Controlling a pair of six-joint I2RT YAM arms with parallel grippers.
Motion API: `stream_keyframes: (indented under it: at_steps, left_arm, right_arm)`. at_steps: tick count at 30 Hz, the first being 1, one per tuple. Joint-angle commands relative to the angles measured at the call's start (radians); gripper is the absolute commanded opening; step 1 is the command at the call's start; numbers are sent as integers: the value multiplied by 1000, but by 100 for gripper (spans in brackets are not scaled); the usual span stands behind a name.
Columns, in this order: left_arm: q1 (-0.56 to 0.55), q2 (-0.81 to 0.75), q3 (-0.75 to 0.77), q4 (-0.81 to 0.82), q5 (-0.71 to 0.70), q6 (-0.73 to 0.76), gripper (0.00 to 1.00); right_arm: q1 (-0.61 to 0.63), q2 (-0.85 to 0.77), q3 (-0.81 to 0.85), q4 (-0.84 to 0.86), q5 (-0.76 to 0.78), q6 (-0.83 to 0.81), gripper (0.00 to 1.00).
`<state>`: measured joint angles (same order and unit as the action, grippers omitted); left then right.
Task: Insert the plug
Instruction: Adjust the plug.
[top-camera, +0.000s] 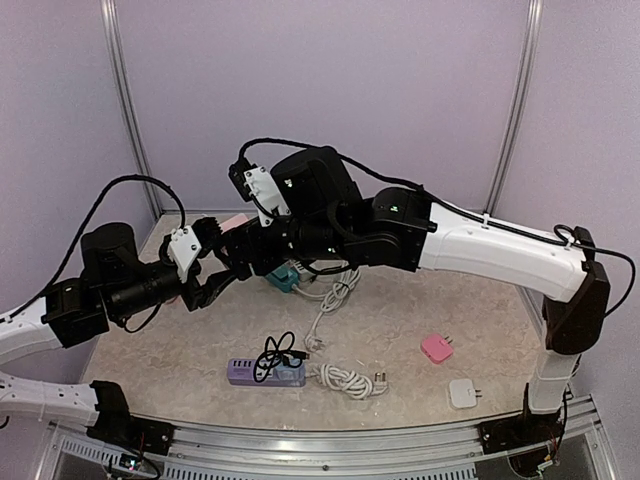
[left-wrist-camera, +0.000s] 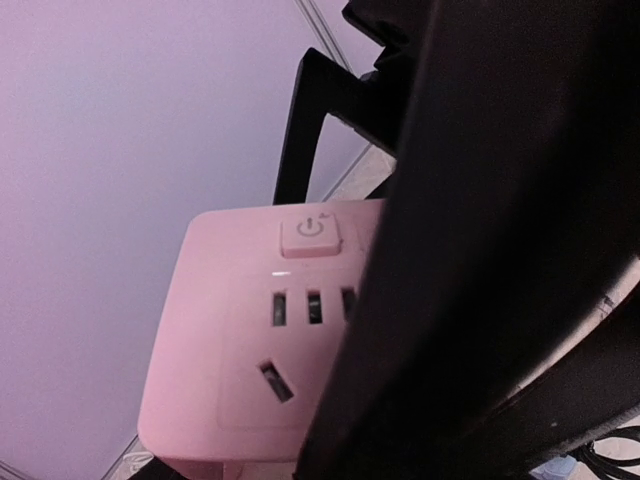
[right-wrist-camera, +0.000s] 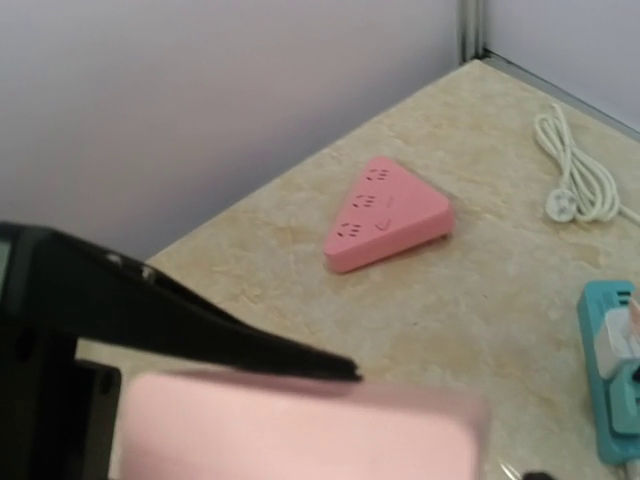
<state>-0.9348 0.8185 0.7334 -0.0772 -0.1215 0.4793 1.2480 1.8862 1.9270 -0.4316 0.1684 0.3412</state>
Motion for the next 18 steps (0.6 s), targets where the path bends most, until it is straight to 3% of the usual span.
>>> stream_keyframes:
  at_steps: [1,6,12,18]
  left_arm:
    - [-6,1,-2,47,-3,13,0]
    - [-7,4,-1,46,-7,20,0]
    - [-7,0,-2,42,-7,25,0]
    - [-7,-7,-6,33,9,36,0]
  right_arm:
    - [13,61,69,-136,147,18,80]
    - [11,127,156,-215,187,13,74]
    - [12,201,232,-290,189,-1,90]
    - [10,209,235,-265,136,-32,91]
